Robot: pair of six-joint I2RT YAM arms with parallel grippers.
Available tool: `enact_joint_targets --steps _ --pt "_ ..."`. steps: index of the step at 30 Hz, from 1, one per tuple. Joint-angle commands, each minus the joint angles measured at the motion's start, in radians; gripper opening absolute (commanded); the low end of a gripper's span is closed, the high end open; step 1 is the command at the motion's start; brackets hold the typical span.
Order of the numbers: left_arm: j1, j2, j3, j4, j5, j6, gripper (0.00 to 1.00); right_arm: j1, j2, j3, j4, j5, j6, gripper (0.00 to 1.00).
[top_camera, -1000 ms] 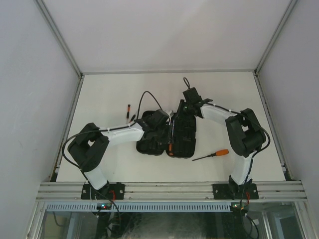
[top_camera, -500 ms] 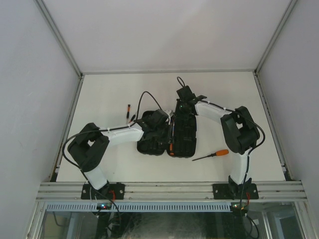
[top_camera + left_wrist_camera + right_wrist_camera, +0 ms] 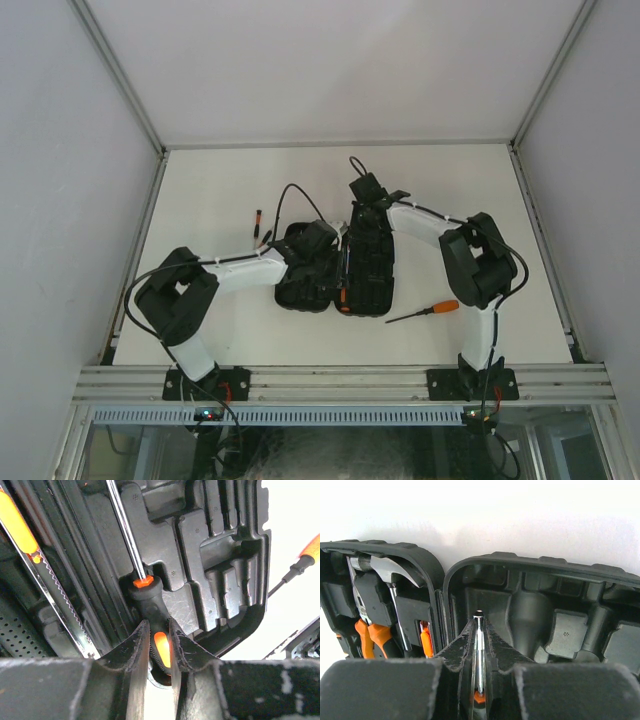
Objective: Sort the tools into containers
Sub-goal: Adjust the screwdriver in the storage box.
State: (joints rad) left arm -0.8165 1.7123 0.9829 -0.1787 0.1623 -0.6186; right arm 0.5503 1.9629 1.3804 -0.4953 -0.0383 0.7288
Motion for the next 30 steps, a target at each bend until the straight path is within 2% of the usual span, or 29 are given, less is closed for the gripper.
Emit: enact_joint_targets --steps 1,4,12,16,18,30 --pt "0.002 0.017 -0.040 -0.047 -0.017 0.016 0.24 0.008 0.031 0.042 -0.032 0.015 -0.034 0.04" --pt "0.004 0.019 -0.042 -0.047 -0.014 0.013 0.21 0.009 0.051 0.056 -0.064 0.022 -0.044 0.00" --pt "0.008 0.036 -0.033 -0.064 -0.018 0.000 0.10 0.020 0.134 0.108 -0.167 0.052 -0.082 0.00" --pt "0.010 0.029 -0.040 -0.061 -0.023 -0.003 0.07 0.022 0.218 0.204 -0.293 0.078 -0.120 0.00" --pt "0.010 0.027 -0.041 -0.061 -0.025 -0.001 0.01 0.023 0.256 0.241 -0.358 0.094 -0.133 0.00" --pt "0.013 0.027 -0.049 -0.067 -0.037 -0.011 0.00 0.031 0.343 0.241 -0.458 0.124 -0.150 0.00"
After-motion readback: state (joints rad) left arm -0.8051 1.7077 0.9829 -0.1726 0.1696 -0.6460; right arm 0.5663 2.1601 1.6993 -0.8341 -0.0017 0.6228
